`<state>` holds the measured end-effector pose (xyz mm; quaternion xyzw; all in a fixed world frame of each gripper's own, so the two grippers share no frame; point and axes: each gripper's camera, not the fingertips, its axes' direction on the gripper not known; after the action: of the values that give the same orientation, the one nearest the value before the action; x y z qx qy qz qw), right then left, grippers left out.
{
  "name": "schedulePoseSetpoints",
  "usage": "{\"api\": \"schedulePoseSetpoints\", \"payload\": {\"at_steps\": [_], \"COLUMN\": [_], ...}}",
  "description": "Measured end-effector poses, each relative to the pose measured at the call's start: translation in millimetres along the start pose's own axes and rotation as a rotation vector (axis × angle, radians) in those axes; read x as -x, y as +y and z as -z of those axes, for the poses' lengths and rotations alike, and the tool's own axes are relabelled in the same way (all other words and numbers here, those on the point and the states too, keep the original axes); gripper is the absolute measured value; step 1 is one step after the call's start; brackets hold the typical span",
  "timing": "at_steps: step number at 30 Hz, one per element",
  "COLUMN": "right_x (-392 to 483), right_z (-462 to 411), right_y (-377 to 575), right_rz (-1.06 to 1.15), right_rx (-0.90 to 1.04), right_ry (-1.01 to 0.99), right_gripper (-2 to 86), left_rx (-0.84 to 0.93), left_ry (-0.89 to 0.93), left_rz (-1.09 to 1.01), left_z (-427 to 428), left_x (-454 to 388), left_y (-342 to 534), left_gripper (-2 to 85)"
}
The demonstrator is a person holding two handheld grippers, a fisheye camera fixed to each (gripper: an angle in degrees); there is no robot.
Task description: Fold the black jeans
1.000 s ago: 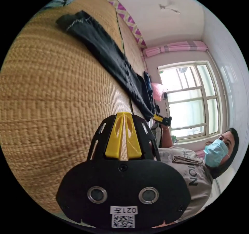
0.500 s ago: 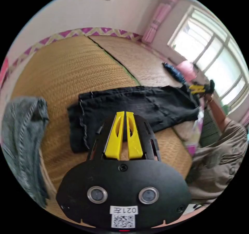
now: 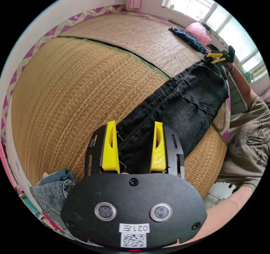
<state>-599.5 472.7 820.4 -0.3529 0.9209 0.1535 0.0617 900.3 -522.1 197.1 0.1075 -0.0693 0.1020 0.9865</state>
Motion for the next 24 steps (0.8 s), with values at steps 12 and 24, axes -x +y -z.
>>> {"api": "schedulePoseSetpoints", "payload": {"at_steps": [12,24], "right_x": [-19.8,-11.2], "right_z": [12.8,-98.3], "right_y": [11.9,-55.4], "right_rz": [0.008,0.331], "right_rx": [-0.083,0.327], "right_ry": [-0.030,-0.101], "right_gripper": [8.3,0.5], "left_rx": [0.207,-0.116], "left_ry": [0.383,0.214], "left_rz": [0.232,0.297], "left_z": [6.8,73.9], "left_x": [10.4,7.2], "left_y": [102.8,158.5], "left_gripper": [0.6,-0.5]}}
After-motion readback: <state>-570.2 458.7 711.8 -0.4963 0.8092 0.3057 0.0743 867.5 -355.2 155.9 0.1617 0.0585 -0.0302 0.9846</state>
